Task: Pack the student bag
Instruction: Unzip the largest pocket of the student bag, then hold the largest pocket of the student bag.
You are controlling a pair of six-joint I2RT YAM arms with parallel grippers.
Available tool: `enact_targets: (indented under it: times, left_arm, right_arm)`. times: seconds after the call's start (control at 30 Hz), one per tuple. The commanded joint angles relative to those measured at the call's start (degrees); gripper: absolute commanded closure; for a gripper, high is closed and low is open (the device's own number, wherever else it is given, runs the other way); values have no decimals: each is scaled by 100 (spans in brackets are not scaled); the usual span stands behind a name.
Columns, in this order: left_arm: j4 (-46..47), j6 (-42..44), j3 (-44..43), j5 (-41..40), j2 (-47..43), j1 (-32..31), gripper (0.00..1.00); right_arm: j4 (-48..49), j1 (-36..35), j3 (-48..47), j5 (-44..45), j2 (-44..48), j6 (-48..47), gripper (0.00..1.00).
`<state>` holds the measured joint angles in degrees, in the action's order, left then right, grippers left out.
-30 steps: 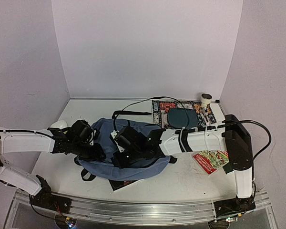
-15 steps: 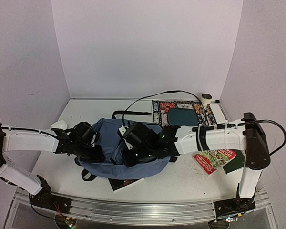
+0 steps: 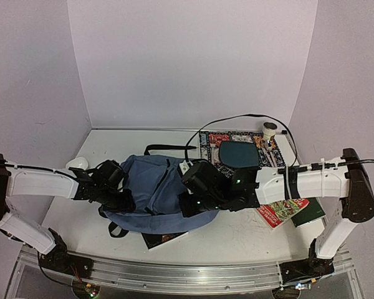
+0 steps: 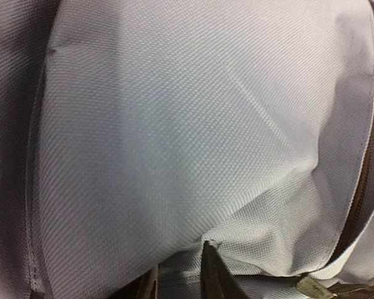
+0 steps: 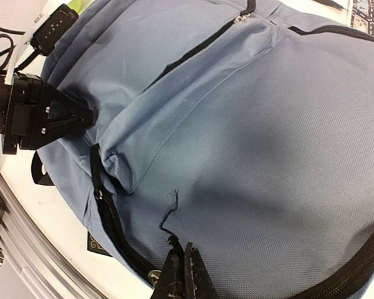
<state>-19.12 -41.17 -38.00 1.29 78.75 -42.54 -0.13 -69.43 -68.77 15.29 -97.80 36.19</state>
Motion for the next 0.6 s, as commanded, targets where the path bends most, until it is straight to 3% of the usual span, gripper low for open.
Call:
enact_targets:
  times: [0.0, 0.33, 0.57]
  left_arm:
    - [-317, 134, -237, 39, -411, 37, 70]
    - [-46, 984, -567, 710, -1621, -81, 43]
    - [987, 1590, -158, 1837, -1911, -294, 39]
  right_arm:
    - [258, -34, -517, -59, -53, -167, 100]
    - [663, -65, -1036, -28, -267, -227, 100]
    - [792, -62, -916, 136, -62, -155, 100]
